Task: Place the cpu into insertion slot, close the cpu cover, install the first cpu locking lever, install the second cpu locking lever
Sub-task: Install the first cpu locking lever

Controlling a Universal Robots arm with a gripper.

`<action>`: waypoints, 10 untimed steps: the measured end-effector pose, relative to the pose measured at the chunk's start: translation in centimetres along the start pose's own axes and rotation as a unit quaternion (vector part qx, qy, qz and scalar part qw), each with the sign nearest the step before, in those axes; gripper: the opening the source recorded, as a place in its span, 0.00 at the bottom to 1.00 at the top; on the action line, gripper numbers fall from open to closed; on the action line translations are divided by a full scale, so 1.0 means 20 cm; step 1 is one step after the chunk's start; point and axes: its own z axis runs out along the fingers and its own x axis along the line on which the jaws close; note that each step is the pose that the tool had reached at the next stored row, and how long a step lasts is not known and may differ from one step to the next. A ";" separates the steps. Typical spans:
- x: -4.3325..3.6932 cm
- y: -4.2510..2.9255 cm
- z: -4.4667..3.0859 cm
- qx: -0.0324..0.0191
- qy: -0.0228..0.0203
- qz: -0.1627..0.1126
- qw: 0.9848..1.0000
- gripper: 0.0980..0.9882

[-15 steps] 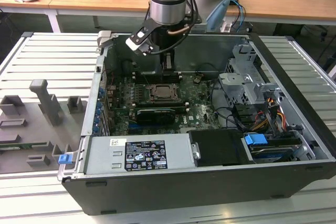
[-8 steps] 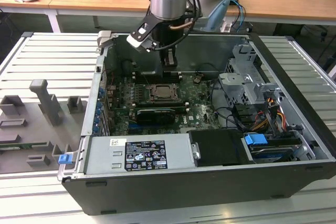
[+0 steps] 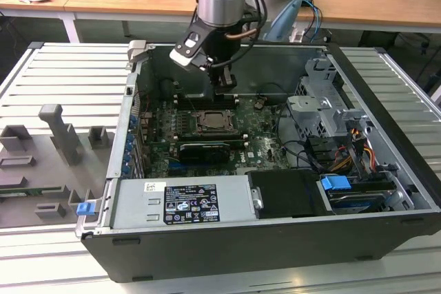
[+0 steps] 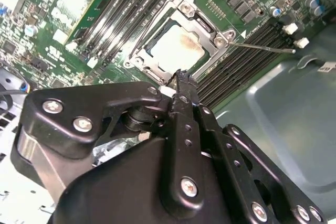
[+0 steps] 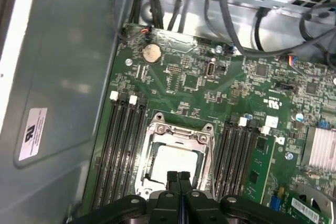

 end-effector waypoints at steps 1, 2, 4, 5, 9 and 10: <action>0.000 0.000 0.000 0.000 0.000 -0.006 1.000 0.01; 0.000 0.000 0.000 0.000 0.001 -0.012 1.000 0.01; 0.000 0.000 0.000 0.000 0.001 -0.022 1.000 0.01; 0.000 0.000 0.000 0.001 0.002 -0.039 0.999 0.01; 0.000 0.000 0.000 0.001 0.003 -0.067 0.998 0.01; 0.000 0.000 0.000 0.001 0.003 -0.072 0.997 0.01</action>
